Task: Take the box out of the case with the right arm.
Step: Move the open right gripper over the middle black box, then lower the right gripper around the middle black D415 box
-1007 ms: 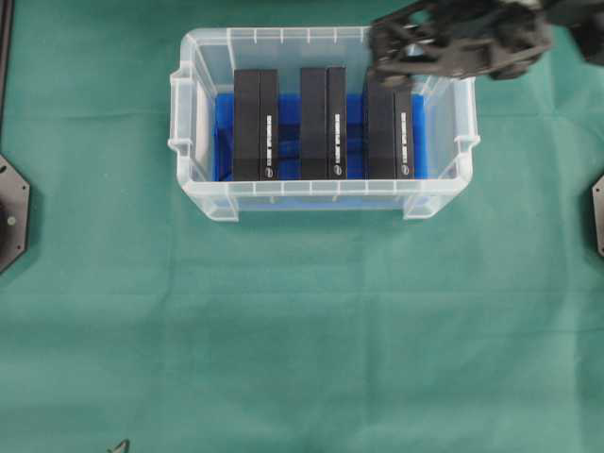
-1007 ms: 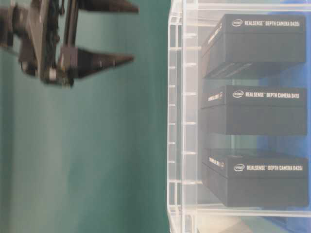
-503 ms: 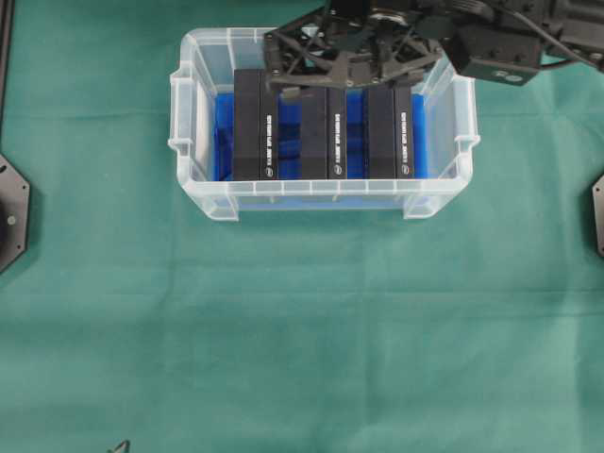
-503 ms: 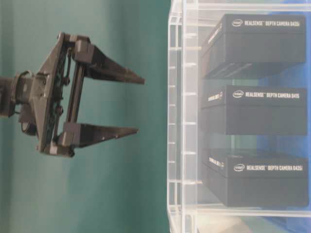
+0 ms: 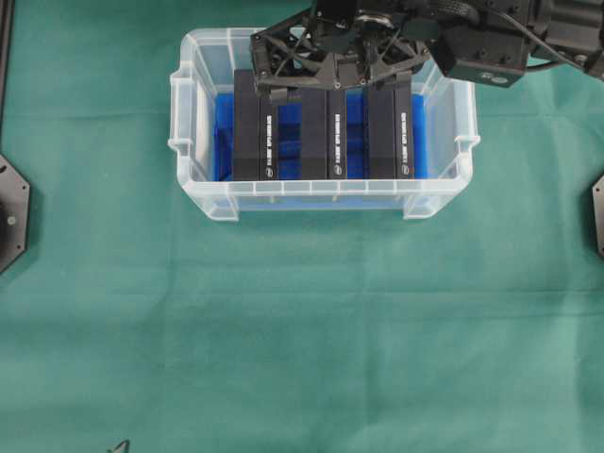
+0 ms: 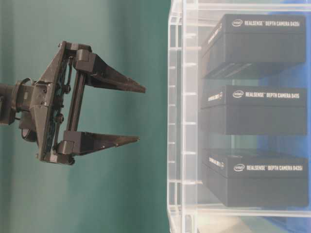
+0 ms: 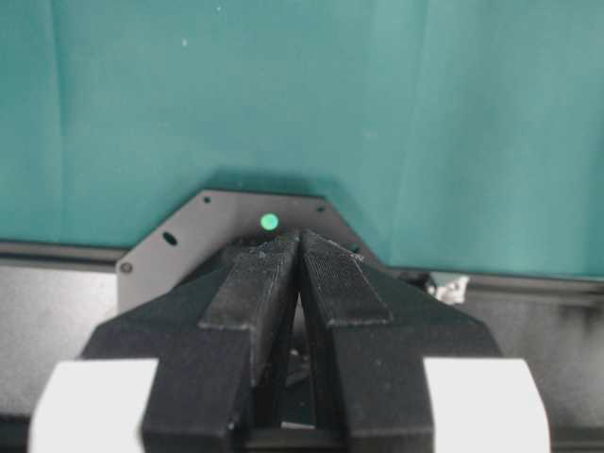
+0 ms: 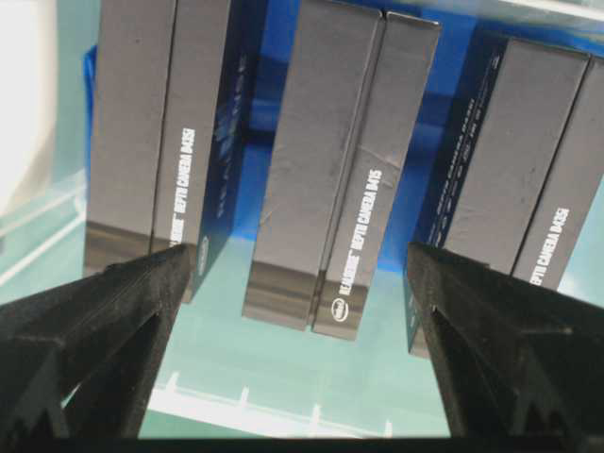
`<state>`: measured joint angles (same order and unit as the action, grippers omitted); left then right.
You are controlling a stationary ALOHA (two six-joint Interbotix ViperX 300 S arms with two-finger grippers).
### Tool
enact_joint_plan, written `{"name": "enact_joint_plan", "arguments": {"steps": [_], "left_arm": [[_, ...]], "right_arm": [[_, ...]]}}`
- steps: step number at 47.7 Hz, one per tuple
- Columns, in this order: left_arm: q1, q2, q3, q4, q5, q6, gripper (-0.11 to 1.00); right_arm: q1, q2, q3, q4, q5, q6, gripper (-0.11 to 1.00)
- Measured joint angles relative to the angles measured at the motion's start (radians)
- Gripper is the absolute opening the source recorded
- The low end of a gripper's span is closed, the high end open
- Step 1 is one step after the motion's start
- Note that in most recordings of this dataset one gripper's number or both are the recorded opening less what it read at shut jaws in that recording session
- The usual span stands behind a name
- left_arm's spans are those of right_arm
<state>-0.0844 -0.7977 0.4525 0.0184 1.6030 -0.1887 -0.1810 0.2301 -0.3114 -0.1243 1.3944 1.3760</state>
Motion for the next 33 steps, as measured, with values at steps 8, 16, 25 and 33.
{"name": "enact_joint_plan", "arguments": {"steps": [8, 16, 25, 33], "left_arm": [[0.000, 0.000, 0.000, 0.000, 0.000, 0.000, 0.00], [0.000, 0.000, 0.000, 0.000, 0.000, 0.000, 0.00], [0.002, 0.000, 0.000, 0.000, 0.000, 0.000, 0.00], [0.002, -0.002, 0.000, 0.000, 0.000, 0.000, 0.00]], "right_arm": [[0.002, 0.003, 0.000, 0.000, -0.008, -0.002, 0.93], [0.003, 0.003, 0.000, 0.000, -0.014, -0.003, 0.93], [0.003, 0.008, 0.000, 0.000, -0.014, -0.006, 0.93], [0.003, 0.008, 0.000, 0.000, -0.014, -0.008, 0.93]]}}
